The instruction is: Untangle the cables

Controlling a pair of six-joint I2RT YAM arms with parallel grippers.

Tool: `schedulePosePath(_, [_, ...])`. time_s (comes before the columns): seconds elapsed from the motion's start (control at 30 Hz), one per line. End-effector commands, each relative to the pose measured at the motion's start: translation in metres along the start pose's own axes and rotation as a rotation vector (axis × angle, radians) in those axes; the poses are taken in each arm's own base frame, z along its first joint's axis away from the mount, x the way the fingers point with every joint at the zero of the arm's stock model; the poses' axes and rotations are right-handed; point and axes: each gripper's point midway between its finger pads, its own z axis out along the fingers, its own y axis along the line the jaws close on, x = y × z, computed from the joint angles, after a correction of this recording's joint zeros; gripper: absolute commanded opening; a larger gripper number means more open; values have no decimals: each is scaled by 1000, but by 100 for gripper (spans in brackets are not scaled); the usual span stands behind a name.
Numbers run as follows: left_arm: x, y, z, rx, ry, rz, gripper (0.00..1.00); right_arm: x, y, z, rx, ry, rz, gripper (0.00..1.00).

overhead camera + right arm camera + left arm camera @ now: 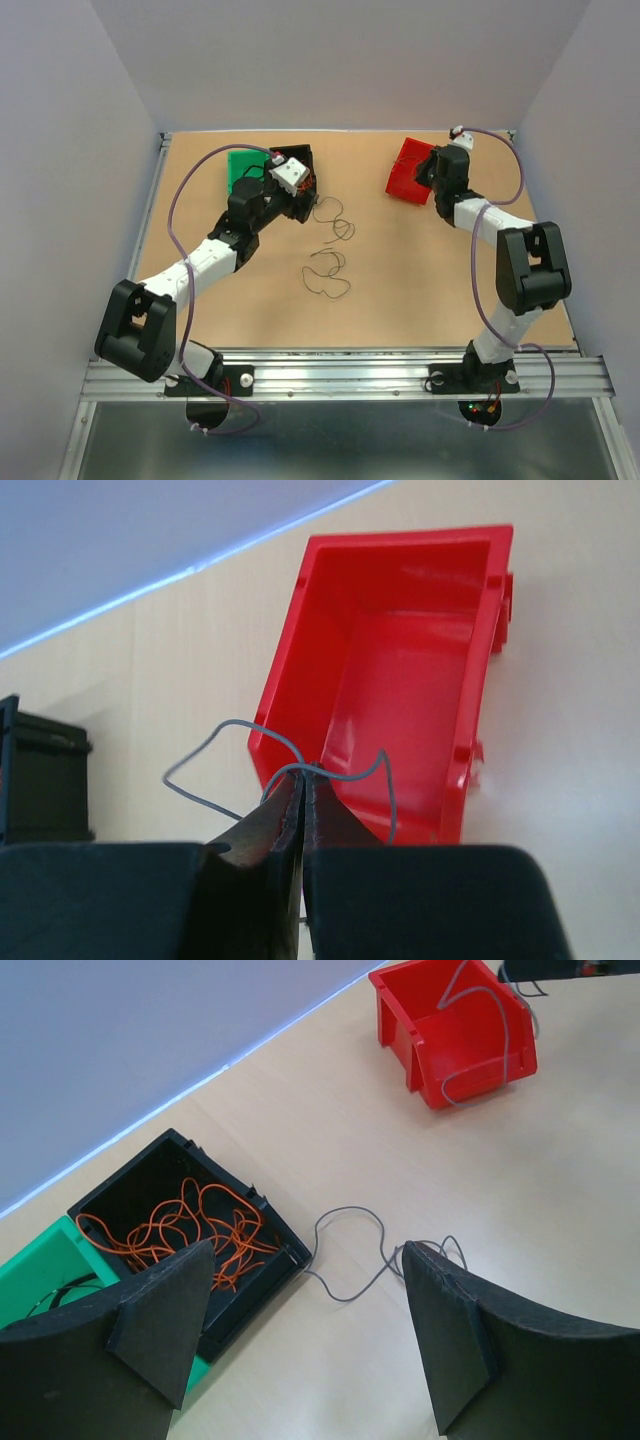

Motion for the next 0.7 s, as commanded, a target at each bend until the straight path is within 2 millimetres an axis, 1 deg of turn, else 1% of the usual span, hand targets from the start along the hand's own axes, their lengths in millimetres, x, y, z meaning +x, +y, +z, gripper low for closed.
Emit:
schedulePosePath(0.0, [-26, 7, -6, -28, -86, 26, 87, -34, 5, 27, -2, -60, 38, 1])
schedulePosePath(0.03, [-27, 6, -6, -28, -87, 27, 87, -24, -4, 37, 31, -41, 36, 1])
schedulePosePath(0.07, [-27, 8, -6, -36, -87, 28, 87, -27, -4, 41, 37, -50, 40, 1])
schedulePosePath(0.1, [-29, 9, -7, -40, -91, 29, 87, -27, -8, 45, 58, -55, 42, 1])
schedulePosePath(0.13, [-29, 8, -7, -40, -91, 28, 87, -22, -14, 50, 77, -46, 43, 1])
schedulePosePath(0.27, [-31, 9, -8, -44, -97, 27, 87, -26, -21, 57, 114, -64, 42, 1])
schedulePosePath(0.3, [-31, 9, -9, -44, -97, 29, 87, -31, -20, 59, 118, -74, 36, 1])
schedulePosePath(0.4, [-32, 9, -9, -45, -98, 29, 87, -30, -22, 65, 130, -64, 26, 2])
schedulePosePath(0.43, [-31, 9, -8, -45, -96, 30, 87, -29, -21, 65, 127, -55, 17, 13])
schedulePosePath(0.47, [-31, 9, -8, -45, -96, 29, 88, -27, -22, 66, 131, -52, 15, 17])
schedulePosePath(0.5, [-30, 10, -7, -46, -93, 28, 88, -31, -21, 63, 130, -60, 15, 18])
schedulePosePath(0.57, [-29, 10, -7, -46, -92, 28, 87, -31, -24, 58, 140, -61, 5, 29])
schedulePosePath(0.6, [-30, 10, -7, -46, -93, 31, 88, -41, -21, 52, 134, -79, 4, 32])
schedulePosePath(0.63, [-30, 10, -7, -46, -93, 29, 87, -43, -22, 48, 136, -85, 1, 37])
schedulePosePath(0.67, [-31, 10, -8, -45, -95, 31, 88, -43, -22, 43, 136, -83, -3, 39])
